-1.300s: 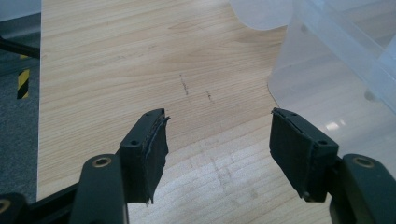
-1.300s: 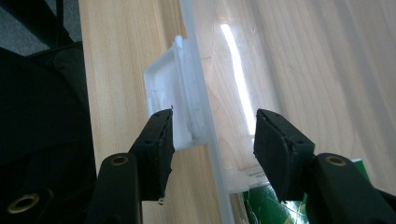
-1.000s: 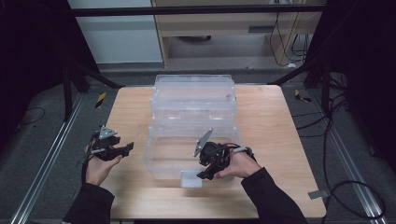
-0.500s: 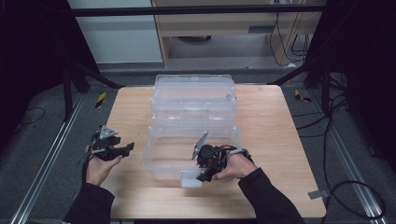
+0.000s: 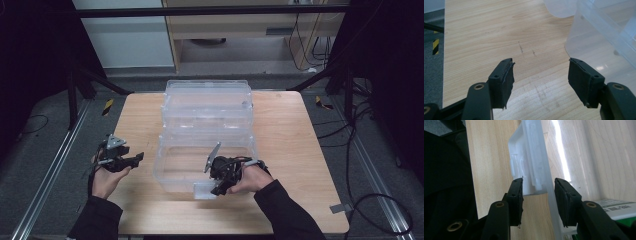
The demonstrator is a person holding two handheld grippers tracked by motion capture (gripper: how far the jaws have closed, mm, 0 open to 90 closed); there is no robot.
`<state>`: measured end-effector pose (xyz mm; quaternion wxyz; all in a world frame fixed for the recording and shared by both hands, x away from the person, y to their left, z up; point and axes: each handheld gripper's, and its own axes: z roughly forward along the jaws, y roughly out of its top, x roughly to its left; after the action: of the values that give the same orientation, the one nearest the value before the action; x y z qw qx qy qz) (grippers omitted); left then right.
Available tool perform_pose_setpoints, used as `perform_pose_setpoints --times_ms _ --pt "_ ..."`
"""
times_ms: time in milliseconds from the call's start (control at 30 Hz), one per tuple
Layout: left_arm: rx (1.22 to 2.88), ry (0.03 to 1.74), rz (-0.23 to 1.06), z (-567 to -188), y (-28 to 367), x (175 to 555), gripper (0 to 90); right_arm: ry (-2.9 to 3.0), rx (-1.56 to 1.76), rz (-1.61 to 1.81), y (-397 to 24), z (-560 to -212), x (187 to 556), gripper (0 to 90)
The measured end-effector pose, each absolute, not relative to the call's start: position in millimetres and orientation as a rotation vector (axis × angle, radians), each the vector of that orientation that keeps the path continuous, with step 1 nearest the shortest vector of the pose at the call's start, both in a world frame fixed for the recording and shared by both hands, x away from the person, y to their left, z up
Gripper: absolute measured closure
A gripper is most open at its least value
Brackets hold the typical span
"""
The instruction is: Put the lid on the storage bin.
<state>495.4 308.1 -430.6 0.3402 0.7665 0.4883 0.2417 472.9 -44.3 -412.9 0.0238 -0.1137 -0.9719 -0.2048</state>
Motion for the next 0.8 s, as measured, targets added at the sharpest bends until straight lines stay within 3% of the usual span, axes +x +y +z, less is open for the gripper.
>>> perform_pose_setpoints --times_ms 800 --pt "2.077 1.014 0.626 -380 288 507 37.7 -3.015 -0.343 -0.636 -45 -413 472 60.2"
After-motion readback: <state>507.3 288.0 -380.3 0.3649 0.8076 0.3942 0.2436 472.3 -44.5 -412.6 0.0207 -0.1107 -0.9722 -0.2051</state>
